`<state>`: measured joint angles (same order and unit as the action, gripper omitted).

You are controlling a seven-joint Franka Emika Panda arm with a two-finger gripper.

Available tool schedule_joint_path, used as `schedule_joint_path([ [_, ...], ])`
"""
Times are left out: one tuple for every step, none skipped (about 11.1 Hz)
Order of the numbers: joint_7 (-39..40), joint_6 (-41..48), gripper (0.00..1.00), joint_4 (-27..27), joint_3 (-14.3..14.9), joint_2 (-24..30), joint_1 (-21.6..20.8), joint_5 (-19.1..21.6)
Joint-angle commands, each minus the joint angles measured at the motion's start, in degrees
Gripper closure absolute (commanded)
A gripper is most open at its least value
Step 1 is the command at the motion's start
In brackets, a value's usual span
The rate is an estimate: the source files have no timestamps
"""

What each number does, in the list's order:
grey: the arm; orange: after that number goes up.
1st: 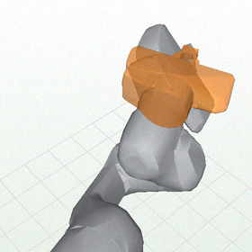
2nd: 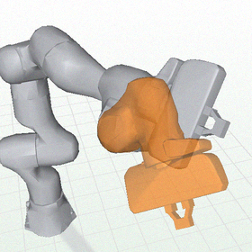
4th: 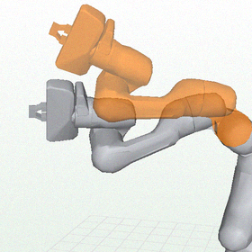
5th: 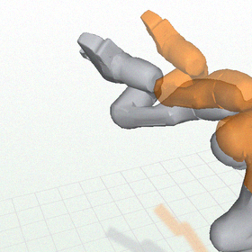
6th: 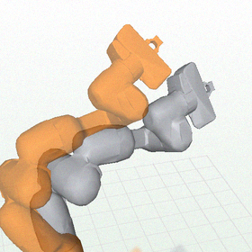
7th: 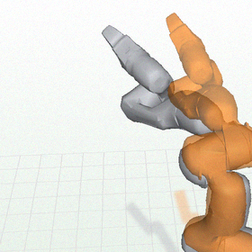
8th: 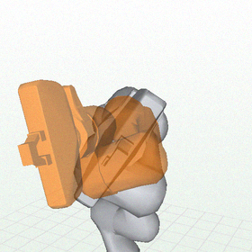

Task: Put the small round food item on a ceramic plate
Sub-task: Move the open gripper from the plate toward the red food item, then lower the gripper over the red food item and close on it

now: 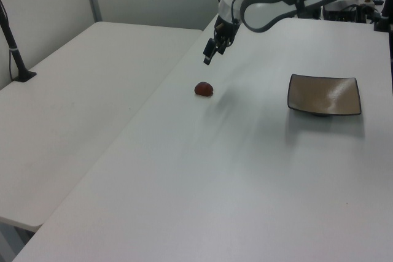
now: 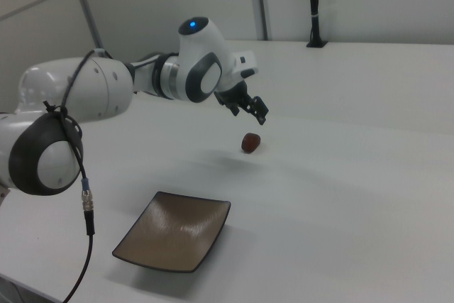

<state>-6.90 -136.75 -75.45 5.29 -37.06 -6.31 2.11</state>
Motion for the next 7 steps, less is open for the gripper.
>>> schedule_joint_path([
  [-0.6, -3.0, 0.0, 1.6, -0.4, -3.3, -0.3, -0.9],
  [-0.6, -4.6, 0.0, 1.6, -0.5, -4.1, -0.9, -0.9],
  [-0.7, -5.3, 0.0, 1.6, -0.5, -4.9, -1.1, -1.0],
  [-0.7, -5.5, 0.0, 1.7, -0.5, -5.5, -1.3, -1.0],
  [-0.7, -7.4, 0.0, 1.5, -0.5, -5.7, -1.3, -1.1],
  [-0.6, -8.4, 0.0, 1.5, -0.5, -6.3, -1.4, -1.1],
  [-0.6, -8.6, 0.0, 1.5, -0.5, -6.6, -1.4, -1.7],
])
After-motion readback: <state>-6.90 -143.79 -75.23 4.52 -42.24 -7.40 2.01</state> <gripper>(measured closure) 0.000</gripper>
